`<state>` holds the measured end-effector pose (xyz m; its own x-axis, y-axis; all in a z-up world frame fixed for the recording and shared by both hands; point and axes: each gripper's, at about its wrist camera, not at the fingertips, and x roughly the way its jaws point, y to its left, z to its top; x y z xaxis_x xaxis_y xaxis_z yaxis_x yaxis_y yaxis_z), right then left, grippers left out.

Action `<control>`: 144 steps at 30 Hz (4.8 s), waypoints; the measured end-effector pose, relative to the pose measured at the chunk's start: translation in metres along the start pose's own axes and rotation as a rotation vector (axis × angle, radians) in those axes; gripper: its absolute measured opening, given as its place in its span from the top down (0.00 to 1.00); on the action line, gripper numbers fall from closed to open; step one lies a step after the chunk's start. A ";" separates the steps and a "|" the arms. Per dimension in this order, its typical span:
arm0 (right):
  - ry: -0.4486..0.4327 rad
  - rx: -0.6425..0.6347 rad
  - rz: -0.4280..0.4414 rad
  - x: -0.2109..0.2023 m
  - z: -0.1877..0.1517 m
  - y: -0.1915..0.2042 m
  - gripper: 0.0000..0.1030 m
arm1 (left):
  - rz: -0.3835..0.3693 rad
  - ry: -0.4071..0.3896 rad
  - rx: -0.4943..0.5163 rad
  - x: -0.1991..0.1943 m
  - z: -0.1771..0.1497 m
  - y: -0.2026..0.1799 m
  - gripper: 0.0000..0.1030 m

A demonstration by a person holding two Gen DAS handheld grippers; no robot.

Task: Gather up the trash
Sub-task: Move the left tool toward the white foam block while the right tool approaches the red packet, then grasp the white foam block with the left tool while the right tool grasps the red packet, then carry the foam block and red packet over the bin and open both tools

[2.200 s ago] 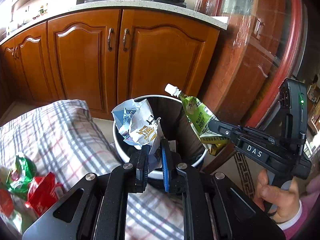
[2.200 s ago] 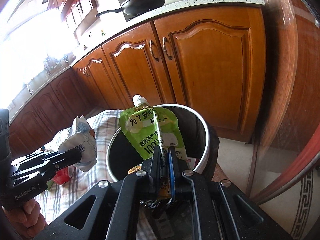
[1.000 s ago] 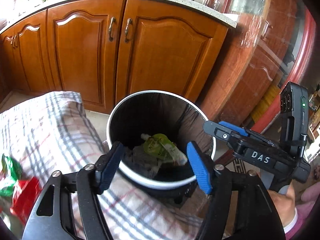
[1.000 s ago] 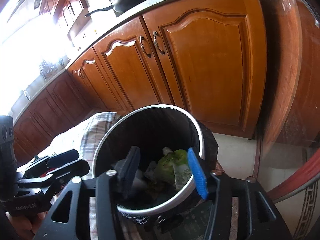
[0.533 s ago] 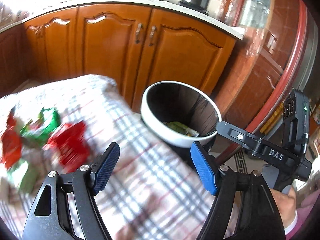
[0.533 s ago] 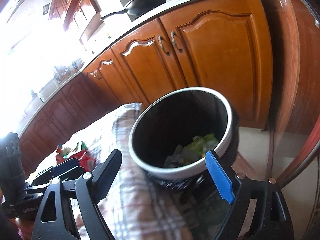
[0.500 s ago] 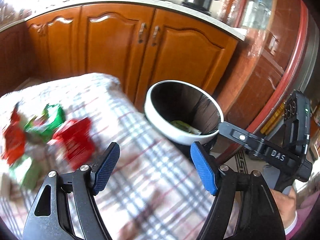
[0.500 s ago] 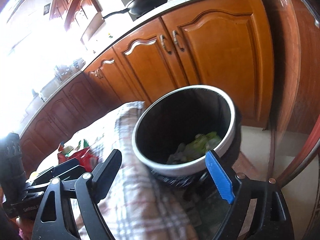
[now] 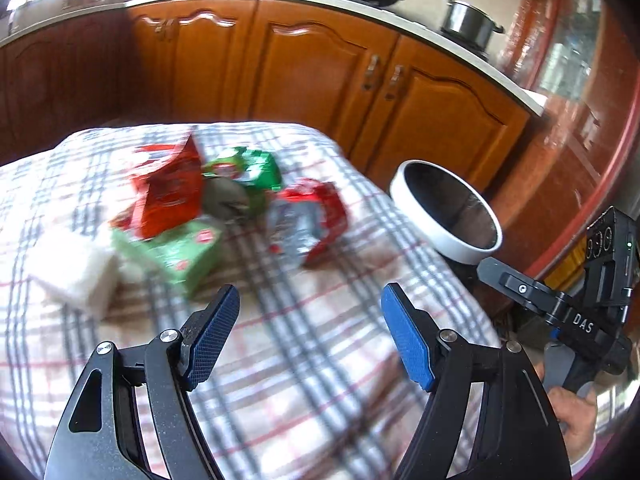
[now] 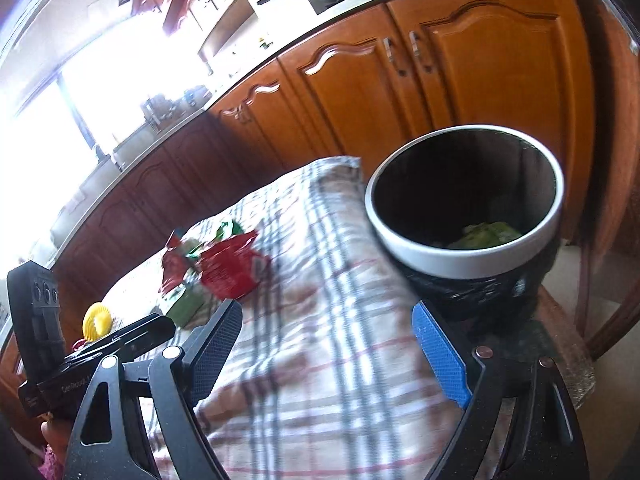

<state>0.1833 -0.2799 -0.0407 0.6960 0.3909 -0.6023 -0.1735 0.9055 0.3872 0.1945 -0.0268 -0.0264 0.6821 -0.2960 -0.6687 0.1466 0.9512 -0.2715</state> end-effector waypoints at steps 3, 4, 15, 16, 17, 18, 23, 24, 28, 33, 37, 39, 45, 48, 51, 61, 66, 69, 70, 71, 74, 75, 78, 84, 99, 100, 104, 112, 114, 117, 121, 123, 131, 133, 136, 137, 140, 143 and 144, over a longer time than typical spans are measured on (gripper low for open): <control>0.014 -0.018 0.019 0.008 -0.003 0.013 0.14 | 0.031 -0.011 -0.018 -0.009 -0.003 0.016 0.27; 0.017 -0.024 0.024 0.009 -0.004 0.017 0.14 | 0.038 -0.014 -0.021 -0.012 -0.006 0.021 0.27; 0.056 -0.091 0.075 0.035 -0.004 0.057 0.14 | 0.149 -0.045 -0.084 -0.037 -0.014 0.081 0.18; 0.059 -0.095 0.077 0.037 -0.004 0.059 0.14 | 0.157 -0.046 -0.091 -0.038 -0.014 0.085 0.17; 0.063 -0.102 0.080 0.040 -0.003 0.062 0.14 | 0.165 -0.049 -0.101 -0.039 -0.014 0.092 0.14; 0.066 -0.109 0.084 0.043 -0.002 0.066 0.14 | 0.172 -0.050 -0.109 -0.040 -0.014 0.098 0.12; 0.078 -0.133 0.096 0.057 0.002 0.078 0.14 | 0.224 -0.031 -0.085 -0.034 -0.003 0.122 0.10; 0.082 -0.139 0.096 0.060 0.003 0.080 0.14 | 0.231 -0.027 -0.074 -0.031 -0.001 0.125 0.08; 0.102 -0.156 0.101 0.074 0.007 0.086 0.14 | 0.256 0.009 -0.026 -0.018 0.005 0.138 0.08; 0.130 -0.170 0.103 0.093 0.009 0.092 0.14 | 0.302 0.066 0.004 0.004 0.005 0.147 0.08; 0.150 -0.189 0.084 0.109 0.010 0.097 0.16 | 0.293 0.065 0.020 0.009 0.004 0.145 0.09; 0.156 -0.199 0.065 0.114 0.010 0.097 0.42 | 0.295 0.056 0.048 0.008 0.002 0.139 0.20; 0.150 -0.195 0.038 0.104 0.006 0.088 0.68 | 0.278 -0.008 0.065 -0.011 0.003 0.123 0.21; 0.134 -0.185 0.047 0.089 0.004 0.082 0.70 | 0.227 -0.035 0.061 -0.024 0.004 0.106 0.21; 0.121 -0.173 0.049 0.076 0.005 0.075 0.71 | 0.179 -0.054 0.089 -0.030 0.004 0.081 0.21; 0.072 -0.120 0.017 0.032 0.012 0.040 0.71 | 0.021 -0.037 0.141 -0.016 0.010 0.010 0.21; 0.030 -0.085 -0.022 0.007 0.019 0.014 0.71 | -0.027 -0.035 0.187 -0.002 0.016 -0.023 0.21; 0.006 -0.064 -0.046 -0.004 0.025 -0.003 0.71 | -0.049 -0.035 0.220 0.006 0.019 -0.045 0.21; -0.001 -0.055 -0.055 -0.008 0.026 -0.009 0.71 | -0.060 -0.037 0.231 0.008 0.020 -0.051 0.21; -0.006 -0.050 -0.062 -0.010 0.028 -0.013 0.71 | -0.070 -0.037 0.244 0.011 0.021 -0.058 0.21; -0.021 -0.030 -0.082 -0.017 0.032 -0.027 0.71 | -0.082 -0.030 0.272 0.020 0.025 -0.075 0.21; -0.025 -0.024 -0.087 -0.018 0.033 -0.031 0.71 | -0.086 -0.029 0.277 0.022 0.026 -0.078 0.21; -0.039 -0.006 -0.103 -0.023 0.036 -0.043 0.71 | -0.101 -0.019 0.287 0.032 0.031 -0.090 0.21; -0.058 0.025 -0.129 -0.027 0.044 -0.066 0.71 | -0.128 -0.010 0.300 0.048 0.040 -0.110 0.21; -0.076 0.048 -0.177 -0.028 0.071 -0.108 0.71 | -0.170 0.020 0.357 0.093 0.067 -0.156 0.21; -0.075 0.050 -0.178 -0.027 0.072 -0.110 0.71 | -0.171 0.021 0.365 0.097 0.070 -0.160 0.21; -0.069 0.052 -0.184 -0.023 0.076 -0.117 0.71 | -0.170 0.031 0.380 0.110 0.076 -0.171 0.21; -0.039 0.051 -0.189 -0.011 0.087 -0.129 0.71 | -0.166 0.059 0.398 0.133 0.082 -0.184 0.20; -0.036 0.046 -0.190 -0.008 0.089 -0.129 0.71 | -0.170 0.067 0.400 0.138 0.083 -0.184 0.20; -0.032 0.042 -0.194 -0.004 0.093 -0.133 0.70 | -0.177 0.081 0.400 0.145 0.086 -0.188 0.19; -0.019 0.042 -0.200 0.003 0.097 -0.139 0.64 | -0.191 0.105 0.404 0.154 0.088 -0.195 0.16; -0.009 0.055 -0.193 0.007 0.099 -0.145 0.56 | -0.192 0.117 0.403 0.158 0.087 -0.195 0.14; -0.005 0.083 -0.179 0.007 0.097 -0.154 0.49 | -0.184 0.140 0.363 0.162 0.084 -0.187 0.10; -0.008 0.087 -0.172 0.006 0.097 -0.154 0.46 | -0.190 0.136 0.354 0.157 0.083 -0.183 0.10; -0.013 0.090 -0.165 0.005 0.096 -0.152 0.43 | -0.190 0.125 0.331 0.146 0.079 -0.173 0.10; -0.016 0.090 -0.164 0.004 0.096 -0.151 0.43 | -0.190 0.121 0.323 0.143 0.078 -0.170 0.10; -0.024 0.091 -0.158 0.002 0.095 -0.144 0.42 | -0.186 0.111 0.289 0.131 0.073 -0.156 0.10; -0.029 0.084 -0.146 -0.001 0.091 -0.135 0.39 | -0.180 0.097 0.249 0.116 0.065 -0.139 0.10; -0.032 0.081 -0.142 -0.003 0.090 -0.132 0.36 | -0.174 0.093 0.241 0.112 0.063 -0.134 0.10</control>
<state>0.2667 -0.4149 -0.0274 0.7313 0.2538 -0.6331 -0.0165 0.9345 0.3557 0.2964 -0.1819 -0.0212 0.5650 -0.4521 -0.6902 0.4287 0.8756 -0.2226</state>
